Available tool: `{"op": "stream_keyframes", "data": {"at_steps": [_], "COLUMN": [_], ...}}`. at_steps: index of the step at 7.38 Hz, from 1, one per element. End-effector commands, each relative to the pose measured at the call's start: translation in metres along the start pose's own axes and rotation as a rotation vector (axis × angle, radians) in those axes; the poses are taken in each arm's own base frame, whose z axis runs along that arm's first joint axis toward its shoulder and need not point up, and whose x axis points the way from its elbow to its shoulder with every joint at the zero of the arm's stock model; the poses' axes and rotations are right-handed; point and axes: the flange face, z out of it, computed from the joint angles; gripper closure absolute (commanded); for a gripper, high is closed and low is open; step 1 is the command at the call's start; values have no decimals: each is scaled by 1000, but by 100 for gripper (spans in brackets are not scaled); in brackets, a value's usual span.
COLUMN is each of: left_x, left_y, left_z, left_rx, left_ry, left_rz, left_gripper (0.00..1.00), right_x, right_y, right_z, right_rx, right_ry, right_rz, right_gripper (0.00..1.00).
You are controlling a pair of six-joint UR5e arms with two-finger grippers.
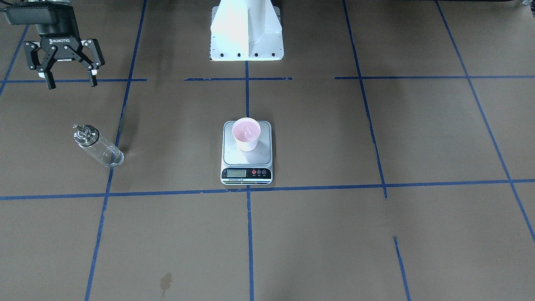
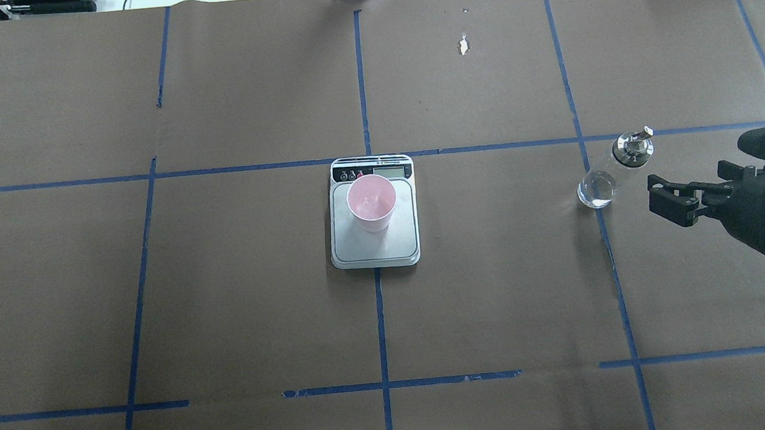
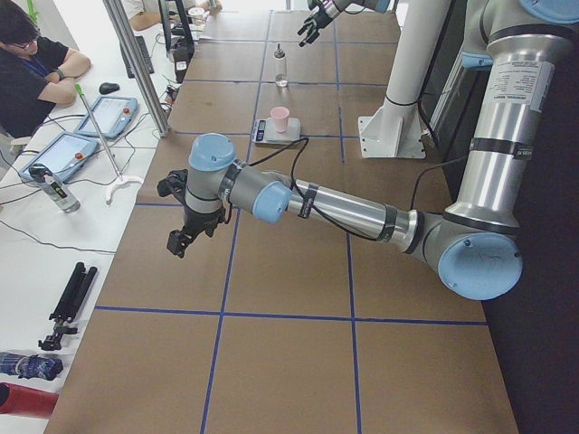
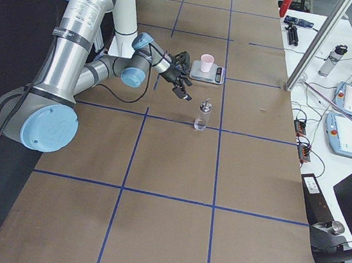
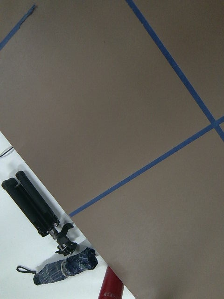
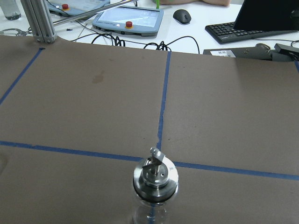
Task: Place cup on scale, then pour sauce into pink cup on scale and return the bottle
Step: 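Open the right gripper and withdraw it from the bottle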
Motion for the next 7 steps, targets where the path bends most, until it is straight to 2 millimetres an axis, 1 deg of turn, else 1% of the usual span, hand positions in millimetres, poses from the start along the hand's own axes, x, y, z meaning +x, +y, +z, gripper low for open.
{"op": "stream_keyframes", "data": {"at_steps": [1, 2, 3, 4, 5, 6, 7], "left_x": [1, 0, 1, 1, 1, 1, 1], "left_y": [-1, 0, -1, -1, -1, -1, -1], "left_z": [-1, 0, -1, -1, -1, -1, -1], "left_rx": [3, 2, 3, 3, 3, 3, 3], "left_ry": [4, 4, 4, 4, 4, 4, 4], "left_rz": [1, 0, 1, 1, 1, 1, 1], "left_gripper": [0, 0, 0, 0, 0, 0, 0], "right_x": [43, 75, 115, 143, 160, 187, 224], "right_y": [-39, -71, -98, -116, -113, -115, -121], "right_z": [0, 17, 30, 40, 52, 60, 63], "right_rx": [-89, -131, -179, -180, -196, -203, -259], "right_ry": [-25, -49, -87, -82, -58, -16, 43], "right_rz": [-42, -63, -67, -73, -151, -164, -189], "right_gripper": [0, 0, 0, 0, 0, 0, 0]}}
